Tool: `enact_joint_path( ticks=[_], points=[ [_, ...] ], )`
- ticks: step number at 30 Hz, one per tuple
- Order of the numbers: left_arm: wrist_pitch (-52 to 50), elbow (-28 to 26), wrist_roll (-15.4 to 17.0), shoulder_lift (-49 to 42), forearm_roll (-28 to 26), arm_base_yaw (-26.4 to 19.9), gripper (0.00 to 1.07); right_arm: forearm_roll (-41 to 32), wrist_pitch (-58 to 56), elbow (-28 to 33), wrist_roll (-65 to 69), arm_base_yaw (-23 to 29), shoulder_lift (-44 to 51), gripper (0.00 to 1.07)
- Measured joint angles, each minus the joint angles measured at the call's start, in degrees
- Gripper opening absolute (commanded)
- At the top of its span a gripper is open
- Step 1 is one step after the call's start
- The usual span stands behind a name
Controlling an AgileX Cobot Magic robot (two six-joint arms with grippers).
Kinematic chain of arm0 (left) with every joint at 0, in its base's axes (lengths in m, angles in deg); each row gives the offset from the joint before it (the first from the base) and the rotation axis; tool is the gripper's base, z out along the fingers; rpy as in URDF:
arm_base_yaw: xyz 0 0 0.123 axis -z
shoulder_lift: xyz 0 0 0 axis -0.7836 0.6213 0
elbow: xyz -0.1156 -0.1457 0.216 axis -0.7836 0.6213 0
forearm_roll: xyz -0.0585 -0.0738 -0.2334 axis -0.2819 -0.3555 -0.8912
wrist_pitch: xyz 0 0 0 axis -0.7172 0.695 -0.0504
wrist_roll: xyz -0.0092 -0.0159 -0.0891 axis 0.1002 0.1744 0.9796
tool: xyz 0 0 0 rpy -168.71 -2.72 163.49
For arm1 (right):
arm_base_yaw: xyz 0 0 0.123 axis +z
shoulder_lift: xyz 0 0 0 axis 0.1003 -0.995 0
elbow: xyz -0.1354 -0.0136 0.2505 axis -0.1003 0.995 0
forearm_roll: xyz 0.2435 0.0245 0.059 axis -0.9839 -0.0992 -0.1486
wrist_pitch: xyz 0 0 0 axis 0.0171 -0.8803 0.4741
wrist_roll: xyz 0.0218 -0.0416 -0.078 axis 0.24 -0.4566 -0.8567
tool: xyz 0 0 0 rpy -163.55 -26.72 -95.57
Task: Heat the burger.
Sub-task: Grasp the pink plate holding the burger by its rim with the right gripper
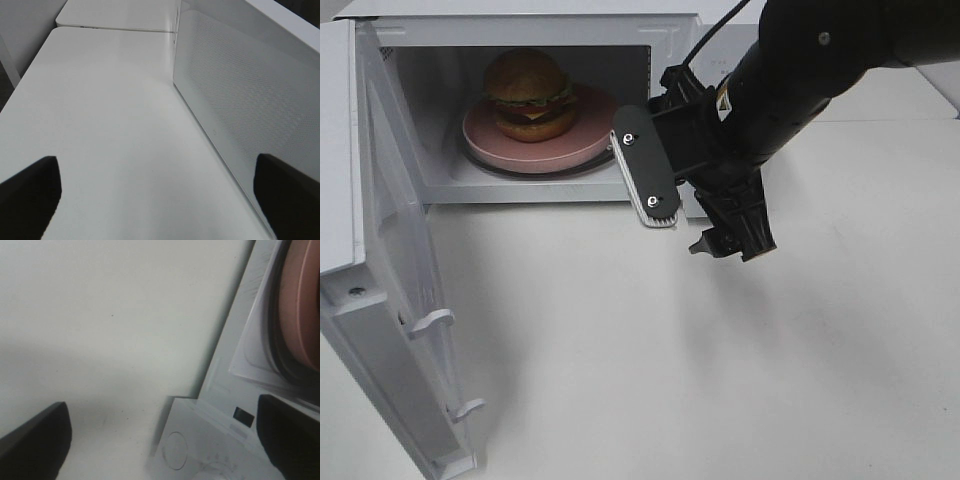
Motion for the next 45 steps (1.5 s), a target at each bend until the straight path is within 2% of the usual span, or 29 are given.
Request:
enact_joint_path(
  ticks=[14, 40, 45],
  points=[
    [0.00, 0.00, 0.00, 0.00, 0.00, 0.00, 1.00, 1.83, 7.45, -0.86, 0.57, 0.06, -0.97, 0.97],
    [0.00, 0.00, 0.00, 0.00, 0.00, 0.00, 1.00, 1.83, 7.10, -17.19, 2.12, 0.06, -17.13, 0.92],
    [0.00, 0.00, 0.00, 0.00, 0.00, 0.00, 1.00, 1.72, 6.47, -22.12, 2.18, 0.52, -21.26, 0.91]
  ],
)
